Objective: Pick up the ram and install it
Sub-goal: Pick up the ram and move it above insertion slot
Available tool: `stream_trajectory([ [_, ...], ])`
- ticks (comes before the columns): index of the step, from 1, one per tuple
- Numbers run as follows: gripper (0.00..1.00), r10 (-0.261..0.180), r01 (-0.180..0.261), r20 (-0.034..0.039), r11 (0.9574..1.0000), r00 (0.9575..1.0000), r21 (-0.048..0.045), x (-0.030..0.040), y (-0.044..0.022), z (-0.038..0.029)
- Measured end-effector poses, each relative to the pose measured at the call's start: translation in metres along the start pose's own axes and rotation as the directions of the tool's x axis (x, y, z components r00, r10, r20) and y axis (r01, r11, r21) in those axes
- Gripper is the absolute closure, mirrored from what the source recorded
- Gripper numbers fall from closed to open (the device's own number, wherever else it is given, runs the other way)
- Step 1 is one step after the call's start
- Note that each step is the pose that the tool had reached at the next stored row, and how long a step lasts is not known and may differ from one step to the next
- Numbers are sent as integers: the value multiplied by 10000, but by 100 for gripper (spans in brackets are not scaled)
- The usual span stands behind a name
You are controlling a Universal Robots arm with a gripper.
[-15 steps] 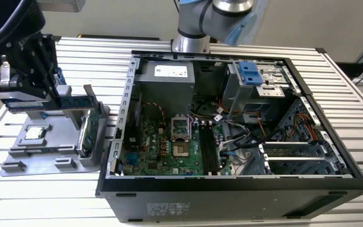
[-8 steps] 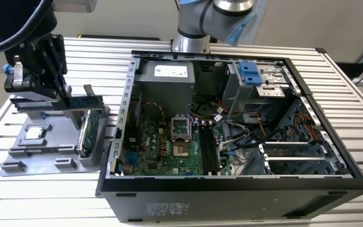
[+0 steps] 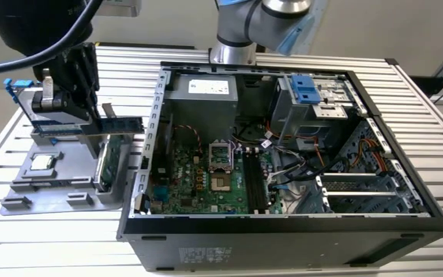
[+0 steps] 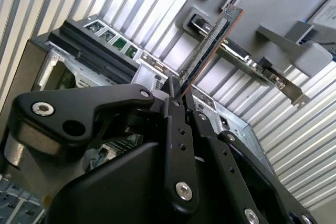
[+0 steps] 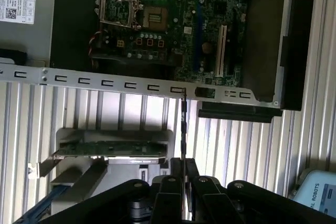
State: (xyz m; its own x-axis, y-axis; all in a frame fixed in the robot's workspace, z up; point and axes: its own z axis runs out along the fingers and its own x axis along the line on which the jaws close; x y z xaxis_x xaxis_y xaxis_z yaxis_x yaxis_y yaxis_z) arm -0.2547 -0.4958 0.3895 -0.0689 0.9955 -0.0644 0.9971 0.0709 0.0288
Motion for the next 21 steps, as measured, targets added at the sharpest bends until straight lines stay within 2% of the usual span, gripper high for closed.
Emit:
stream_trajectory([
  [21,100,-2,2,0,10000,10000,-1,-29,421,14],
])
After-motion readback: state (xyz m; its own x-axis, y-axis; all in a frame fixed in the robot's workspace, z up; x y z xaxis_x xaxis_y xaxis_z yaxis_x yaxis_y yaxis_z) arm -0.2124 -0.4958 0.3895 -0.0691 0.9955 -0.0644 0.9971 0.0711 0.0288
